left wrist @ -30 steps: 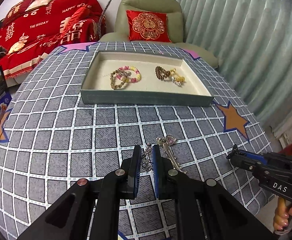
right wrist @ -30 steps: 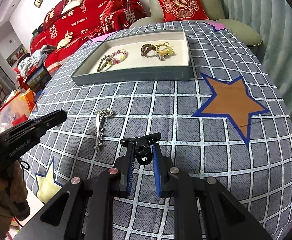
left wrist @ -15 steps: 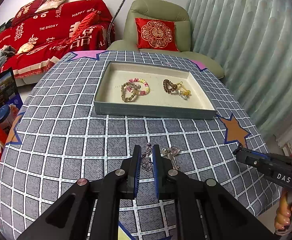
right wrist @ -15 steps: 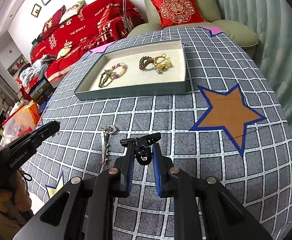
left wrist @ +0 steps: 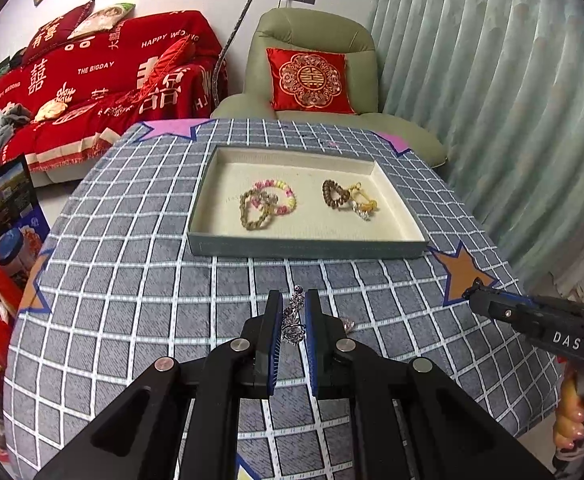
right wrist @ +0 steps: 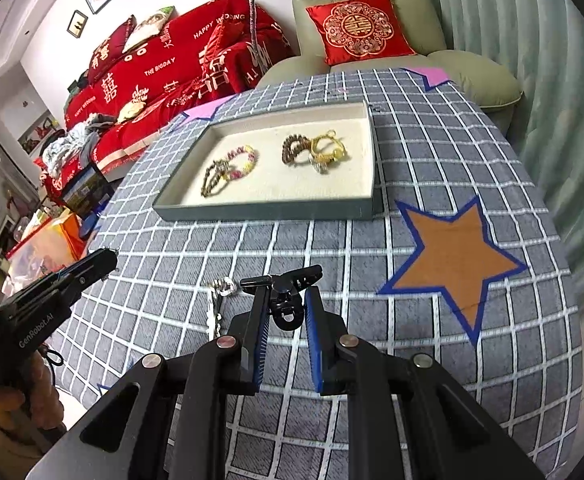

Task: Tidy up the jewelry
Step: 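Carry the black clip and silver charm into the tray and open both tools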

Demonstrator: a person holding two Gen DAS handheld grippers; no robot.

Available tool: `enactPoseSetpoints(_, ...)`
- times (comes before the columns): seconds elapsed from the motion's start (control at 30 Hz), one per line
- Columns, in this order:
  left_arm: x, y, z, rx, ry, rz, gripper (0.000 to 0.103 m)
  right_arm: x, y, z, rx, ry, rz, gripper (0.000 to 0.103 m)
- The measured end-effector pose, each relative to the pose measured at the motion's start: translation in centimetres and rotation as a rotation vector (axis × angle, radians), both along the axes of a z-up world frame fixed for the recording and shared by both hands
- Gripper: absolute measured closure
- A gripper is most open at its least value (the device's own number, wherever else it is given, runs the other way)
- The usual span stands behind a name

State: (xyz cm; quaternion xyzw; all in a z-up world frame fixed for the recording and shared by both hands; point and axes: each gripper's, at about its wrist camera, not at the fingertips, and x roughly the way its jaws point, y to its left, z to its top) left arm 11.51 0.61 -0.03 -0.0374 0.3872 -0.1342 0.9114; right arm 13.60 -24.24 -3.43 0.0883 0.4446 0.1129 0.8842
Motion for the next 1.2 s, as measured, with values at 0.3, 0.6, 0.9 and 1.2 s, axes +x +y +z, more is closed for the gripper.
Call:
enactPoseSetpoints(0.3,2.9,0.7,2.4,-0.009,-0.027,0.017,0.083,3.4,-0.3,3.3,0.005,-0.050,0.009,0.084)
enactPoseSetpoints(0.6,6.2,0.8,4.4,0.001,-0.063,0.032,0.083,7.2,-0.1,5.8,-0.009,-0.087,0.024,0.084)
enactPoseSetpoints(0.9,11.1,0.2,4.7,0.012,-0.070,0.060,0.083,11.5,0.5,7.4,-0.027,-0.105,0.039,0.084)
enactPoseSetpoints(1.2,15.3,-1.5,1.3,0.056,-0.023,0.060,0.083,15.8,1.1,5.1,-0.027,-0.071,0.042,0.084)
